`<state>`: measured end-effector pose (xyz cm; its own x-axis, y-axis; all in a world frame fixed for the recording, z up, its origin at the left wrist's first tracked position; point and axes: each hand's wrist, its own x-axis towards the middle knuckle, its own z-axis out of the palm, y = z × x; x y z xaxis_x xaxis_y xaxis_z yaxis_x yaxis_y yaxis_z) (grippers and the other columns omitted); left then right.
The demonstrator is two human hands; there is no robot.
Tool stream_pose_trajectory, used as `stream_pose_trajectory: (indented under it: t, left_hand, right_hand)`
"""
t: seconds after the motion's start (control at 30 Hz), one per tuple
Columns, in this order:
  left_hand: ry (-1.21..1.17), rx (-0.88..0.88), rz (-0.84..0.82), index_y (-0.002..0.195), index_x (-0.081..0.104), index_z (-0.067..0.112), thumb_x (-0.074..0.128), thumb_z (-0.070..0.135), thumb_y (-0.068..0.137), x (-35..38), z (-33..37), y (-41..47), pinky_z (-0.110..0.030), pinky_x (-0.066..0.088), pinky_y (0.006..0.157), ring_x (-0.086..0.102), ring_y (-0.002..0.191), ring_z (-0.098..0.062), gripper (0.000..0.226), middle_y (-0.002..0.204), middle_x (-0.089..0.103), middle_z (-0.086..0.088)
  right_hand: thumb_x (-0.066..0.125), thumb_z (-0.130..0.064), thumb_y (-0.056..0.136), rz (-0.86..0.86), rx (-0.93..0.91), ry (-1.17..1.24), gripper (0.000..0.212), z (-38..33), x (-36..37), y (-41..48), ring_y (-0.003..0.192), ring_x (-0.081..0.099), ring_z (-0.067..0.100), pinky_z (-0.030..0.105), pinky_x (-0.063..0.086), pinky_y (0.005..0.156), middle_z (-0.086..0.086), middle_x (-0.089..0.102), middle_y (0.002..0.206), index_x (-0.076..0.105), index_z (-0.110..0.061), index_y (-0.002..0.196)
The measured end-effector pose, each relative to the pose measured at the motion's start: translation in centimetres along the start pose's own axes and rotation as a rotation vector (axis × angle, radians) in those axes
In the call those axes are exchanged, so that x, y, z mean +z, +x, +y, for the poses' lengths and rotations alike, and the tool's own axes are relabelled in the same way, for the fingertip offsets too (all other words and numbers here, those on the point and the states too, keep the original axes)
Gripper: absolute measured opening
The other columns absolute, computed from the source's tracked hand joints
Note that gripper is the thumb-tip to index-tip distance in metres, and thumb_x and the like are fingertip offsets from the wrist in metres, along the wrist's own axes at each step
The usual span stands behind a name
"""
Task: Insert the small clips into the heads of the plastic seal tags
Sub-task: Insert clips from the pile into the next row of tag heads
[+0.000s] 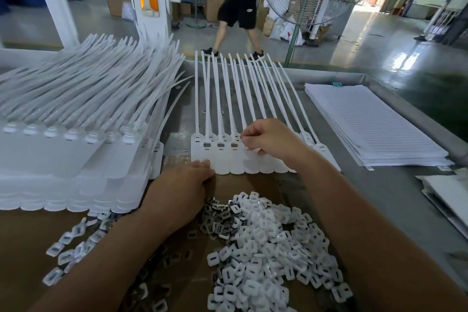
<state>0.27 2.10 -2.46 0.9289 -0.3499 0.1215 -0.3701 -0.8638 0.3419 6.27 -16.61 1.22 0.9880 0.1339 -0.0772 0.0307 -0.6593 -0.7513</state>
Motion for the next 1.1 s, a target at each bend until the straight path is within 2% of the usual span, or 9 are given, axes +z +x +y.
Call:
stream_pose_trajectory:
  t: [0.13, 0.23, 0.4, 0.53, 0.67, 0.77, 0.87, 0.97, 1.1]
  left_hand:
    - [0.0, -0.007, 0.004, 0.134, 0.042, 0.028, 0.039, 0.008, 0.089, 0.0, 0.1, 0.0, -0.022, 0.024, 0.107, 0.032, 0.132, -0.007, 0.05, 0.145, 0.034, 0.012]
    - [0.023, 0.019, 0.007, 0.133, 0.043, 0.031, 0.04, 0.008, 0.088, 0.0, 0.0, 0.0, -0.023, 0.025, 0.107, 0.032, 0.132, -0.007, 0.051, 0.146, 0.033, 0.012]
    - [0.017, 0.043, 0.017, 0.122, 0.054, 0.035, 0.041, 0.012, 0.089, -0.2, 0.0, -0.1, -0.024, 0.034, 0.1, 0.041, 0.127, -0.01, 0.043, 0.142, 0.04, 0.01]
    - [0.011, 0.03, -0.003, 0.126, 0.051, 0.035, 0.041, 0.01, 0.088, 0.1, -0.3, 0.1, -0.022, 0.029, 0.104, 0.035, 0.131, -0.008, 0.046, 0.145, 0.034, 0.011]
    - [0.01, 0.027, -0.008, 0.131, 0.046, 0.033, 0.039, 0.01, 0.089, 0.3, -0.6, 0.2, -0.021, 0.025, 0.106, 0.032, 0.133, -0.007, 0.049, 0.147, 0.032, 0.011]
    - [0.009, 0.033, -0.003, 0.131, 0.047, 0.033, 0.039, 0.01, 0.089, 0.4, -0.6, 0.1, -0.021, 0.025, 0.106, 0.032, 0.133, -0.007, 0.049, 0.146, 0.032, 0.011]
    - [0.018, 0.044, 0.015, 0.126, 0.052, 0.033, 0.04, 0.009, 0.088, 0.4, -0.5, -0.1, -0.021, 0.029, 0.103, 0.037, 0.13, -0.007, 0.046, 0.144, 0.037, 0.01]
    - [0.017, 0.033, 0.031, 0.124, 0.053, 0.033, 0.04, 0.009, 0.088, 0.3, -0.4, -0.2, -0.023, 0.036, 0.098, 0.044, 0.124, -0.009, 0.045, 0.14, 0.043, 0.011]
    - [0.02, 0.007, 0.001, 0.132, 0.044, 0.034, 0.038, 0.008, 0.088, 0.2, -0.4, 0.0, -0.023, 0.027, 0.106, 0.031, 0.133, -0.007, 0.052, 0.146, 0.031, 0.013]
  right_hand:
    - [0.063, -0.023, 0.086, -0.1, -0.127, -0.124, 0.008, -1.0, 0.4, -2.8, 0.075, 0.056, -0.004, 0.013, 0.039, 0.062, -0.018, 0.06, 0.082, 0.061, -0.029, 0.08]
    - [0.066, -0.024, 0.082, -0.18, -0.178, -0.166, 0.005, -1.8, 1.3, -4.8, 0.079, 0.058, -0.005, 0.012, 0.046, 0.068, -0.016, 0.064, 0.085, 0.067, -0.026, 0.086]
    - [0.07, -0.02, 0.08, -0.28, -0.245, -0.312, 0.015, -3.6, 2.6, -6.3, 0.082, 0.06, 0.003, 0.02, 0.05, 0.078, -0.009, 0.067, 0.089, 0.071, -0.018, 0.094]
    - [0.068, -0.023, 0.081, -0.321, -0.265, -0.49, 0.02, -4.0, 3.5, -6.7, 0.092, 0.06, 0.017, 0.031, 0.049, 0.083, 0.002, 0.066, 0.1, 0.071, -0.016, 0.099]
    - [0.065, -0.021, 0.084, -0.354, -0.269, -0.507, 0.018, -4.0, 4.0, -6.8, 0.093, 0.06, 0.023, 0.035, 0.049, 0.083, 0.007, 0.066, 0.102, 0.072, -0.013, 0.099]
    - [0.064, -0.019, 0.084, -0.357, -0.269, -0.487, 0.016, -3.5, 4.0, -6.7, 0.093, 0.058, 0.019, 0.029, 0.047, 0.079, 0.004, 0.065, 0.101, 0.07, -0.012, 0.097]
    - [0.059, -0.015, 0.087, -0.322, -0.248, -0.347, 0.003, -3.0, 3.8, -6.6, 0.076, 0.053, 0.009, 0.016, 0.041, 0.062, -0.004, 0.059, 0.086, 0.062, -0.015, 0.088]
    - [0.055, -0.013, 0.089, -0.218, -0.213, -0.159, 0.019, -2.8, 3.5, -6.4, 0.064, 0.047, 0.0, 0.012, 0.037, 0.054, -0.011, 0.051, 0.075, 0.048, -0.024, 0.074]
    - [0.062, -0.015, 0.083, -0.112, -0.204, -0.084, 0.022, -2.5, 3.1, -5.9, 0.063, 0.049, -0.003, 0.005, 0.037, 0.052, -0.013, 0.054, 0.073, 0.051, -0.029, 0.069]
